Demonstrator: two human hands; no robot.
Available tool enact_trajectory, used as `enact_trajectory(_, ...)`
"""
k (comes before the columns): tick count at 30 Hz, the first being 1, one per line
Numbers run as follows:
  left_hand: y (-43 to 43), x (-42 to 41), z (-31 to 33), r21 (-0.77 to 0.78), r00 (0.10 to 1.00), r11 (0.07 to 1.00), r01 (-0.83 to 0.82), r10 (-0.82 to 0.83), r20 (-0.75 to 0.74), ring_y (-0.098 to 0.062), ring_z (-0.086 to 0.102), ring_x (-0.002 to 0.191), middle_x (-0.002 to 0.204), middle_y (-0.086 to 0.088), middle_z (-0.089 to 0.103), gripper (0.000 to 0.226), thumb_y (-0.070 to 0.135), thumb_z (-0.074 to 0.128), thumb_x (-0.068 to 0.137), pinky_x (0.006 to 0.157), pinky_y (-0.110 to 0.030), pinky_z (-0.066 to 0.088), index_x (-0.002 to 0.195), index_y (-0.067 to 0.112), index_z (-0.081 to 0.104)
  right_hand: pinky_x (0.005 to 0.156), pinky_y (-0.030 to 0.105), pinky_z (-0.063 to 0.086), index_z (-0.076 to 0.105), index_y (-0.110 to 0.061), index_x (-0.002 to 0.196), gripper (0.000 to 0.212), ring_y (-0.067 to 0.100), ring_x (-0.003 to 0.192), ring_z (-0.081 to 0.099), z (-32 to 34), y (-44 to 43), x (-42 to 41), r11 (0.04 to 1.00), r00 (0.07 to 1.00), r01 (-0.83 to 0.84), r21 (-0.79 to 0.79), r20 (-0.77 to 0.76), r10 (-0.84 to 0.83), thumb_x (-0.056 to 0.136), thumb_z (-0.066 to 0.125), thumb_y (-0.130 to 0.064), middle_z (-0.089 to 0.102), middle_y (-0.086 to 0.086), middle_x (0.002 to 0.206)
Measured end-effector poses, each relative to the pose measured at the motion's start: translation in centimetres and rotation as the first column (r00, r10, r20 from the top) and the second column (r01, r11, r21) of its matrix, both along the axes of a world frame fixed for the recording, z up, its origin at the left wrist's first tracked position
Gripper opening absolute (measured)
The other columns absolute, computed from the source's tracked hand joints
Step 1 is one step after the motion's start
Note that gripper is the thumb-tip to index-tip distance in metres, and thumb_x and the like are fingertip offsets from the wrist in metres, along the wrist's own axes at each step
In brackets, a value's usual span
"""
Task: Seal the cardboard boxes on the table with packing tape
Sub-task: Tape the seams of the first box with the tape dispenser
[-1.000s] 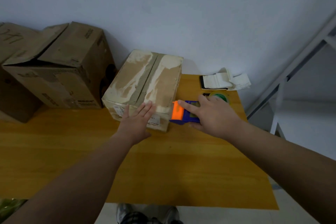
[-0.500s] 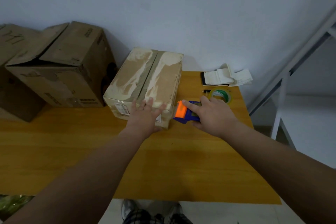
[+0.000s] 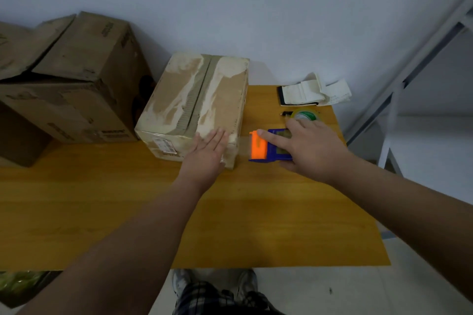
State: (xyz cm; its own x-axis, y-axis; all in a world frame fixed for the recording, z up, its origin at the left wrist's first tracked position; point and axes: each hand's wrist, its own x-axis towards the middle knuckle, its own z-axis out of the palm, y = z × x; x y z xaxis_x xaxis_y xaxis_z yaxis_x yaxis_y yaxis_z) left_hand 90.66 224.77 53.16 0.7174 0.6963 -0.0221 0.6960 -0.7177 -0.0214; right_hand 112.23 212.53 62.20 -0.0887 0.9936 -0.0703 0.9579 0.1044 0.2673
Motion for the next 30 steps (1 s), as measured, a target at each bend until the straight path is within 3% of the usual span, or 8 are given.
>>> enact_trajectory(4, 0.0, 0.5, -0.1, 0.008, 0.999, 1.000, -0.030, 0.030, 0.012, -0.010, -0.003, 0.145, 0.159, 0.005, -0.001, 0.068, 0.037, 0.039, 0.099, 0.109, -0.040, -0.018, 0.151, 0.022, -0.003, 0.092, 0.038, 0.040, -0.009, -0.043, 0.146, 0.079, 0.027, 0.118, 0.045, 0.5, -2.2, 3.3, 0.995, 0.992, 0.095, -0.039, 0.091, -0.091, 0.089, 0.043, -0.061, 0.037, 0.009, 0.137)
enact_trajectory(9, -0.1, 0.9, 0.0, 0.008, 0.996, 0.998, -0.062, 0.061, 0.062, -0.010, 0.001, 0.145, 0.158, 0.005, 0.004, 0.062, 0.040, 0.033, 0.100, 0.112, -0.039, -0.014, 0.151, 0.022, 0.003, 0.090, 0.041, 0.039, 0.008, -0.038, 0.149, 0.068, 0.031, 0.115, 0.047, -0.4, -0.5, 1.6, 0.989, 0.981, 0.079, -0.121, 0.186, -0.055, 0.093, 0.045, -0.051, 0.042, 0.012, 0.133)
enact_trajectory(14, -0.3, 0.7, -0.3, 0.043, 0.995, 0.997, -0.060, 0.056, 0.079, -0.013, 0.005, 0.145, 0.159, 0.005, 0.008, 0.069, 0.047, 0.039, 0.096, 0.116, -0.041, -0.001, 0.151, 0.028, 0.002, 0.088, 0.041, 0.039, 0.009, -0.036, 0.149, 0.066, 0.033, 0.115, 0.047, -2.0, 0.8, 1.5, 0.972, 0.982, 0.166, -0.169, 0.117, -0.147, 0.094, 0.043, -0.050, 0.042, 0.012, 0.134)
enact_trajectory(18, -0.1, 1.5, 0.2, 0.128, 0.995, 0.991, -0.031, 0.018, 0.100, -0.026, 0.030, 0.134, 0.147, -0.003, 0.035, 0.068, 0.046, 0.050, 0.091, 0.110, -0.044, 0.021, 0.149, 0.031, 0.018, 0.088, 0.039, 0.040, 0.006, -0.040, 0.148, 0.071, 0.030, 0.113, 0.048, -3.0, 0.5, 2.9, 0.971, 0.983, 0.179, -0.156, 0.057, -0.172, 0.091, 0.043, -0.057, 0.043, 0.010, 0.132)
enact_trajectory(23, 0.4, 1.9, 0.4, 0.132, 0.992, 0.991, -0.036, 0.020, 0.122, -0.028, 0.037, 0.127, 0.140, -0.006, 0.043, 0.059, 0.042, 0.051, 0.092, 0.104, -0.043, 0.027, 0.146, 0.027, 0.032, 0.086, 0.040, 0.040, 0.009, -0.037, 0.149, 0.069, 0.031, 0.111, 0.050, -3.1, 0.5, 1.4, 0.950, 0.977, 0.212, -0.230, 0.072, -0.200, 0.092, 0.045, -0.054, 0.045, 0.010, 0.129)
enact_trajectory(27, 0.4, 2.1, 0.3, 0.107, 0.988, 0.994, -0.037, 0.021, 0.151, -0.027, 0.039, 0.124, 0.137, -0.005, 0.046, 0.055, 0.038, 0.052, 0.092, 0.098, -0.043, 0.031, 0.144, 0.028, 0.036, 0.069, 0.036, 0.039, 0.037, -0.028, 0.136, 0.054, 0.029, 0.100, 0.054, -3.8, 3.6, -2.3, 0.849, 0.926, 0.372, -0.375, 0.090, -0.366, 0.089, 0.056, -0.045, 0.050, 0.009, 0.116)
enact_trajectory(30, 0.9, 2.1, 0.5, 0.100, 0.986, 0.994, -0.039, 0.023, 0.163, -0.027, 0.041, 0.120, 0.134, -0.004, 0.048, 0.050, 0.037, 0.050, 0.093, 0.094, -0.042, 0.030, 0.142, 0.030, 0.040, 0.076, 0.037, 0.040, 0.053, -0.020, 0.109, 0.023, 0.024, 0.090, 0.050, -4.9, 5.6, -3.8, 0.684, 0.856, 0.497, -0.535, 0.173, -0.486, 0.090, 0.057, -0.032, 0.050, 0.004, 0.093)
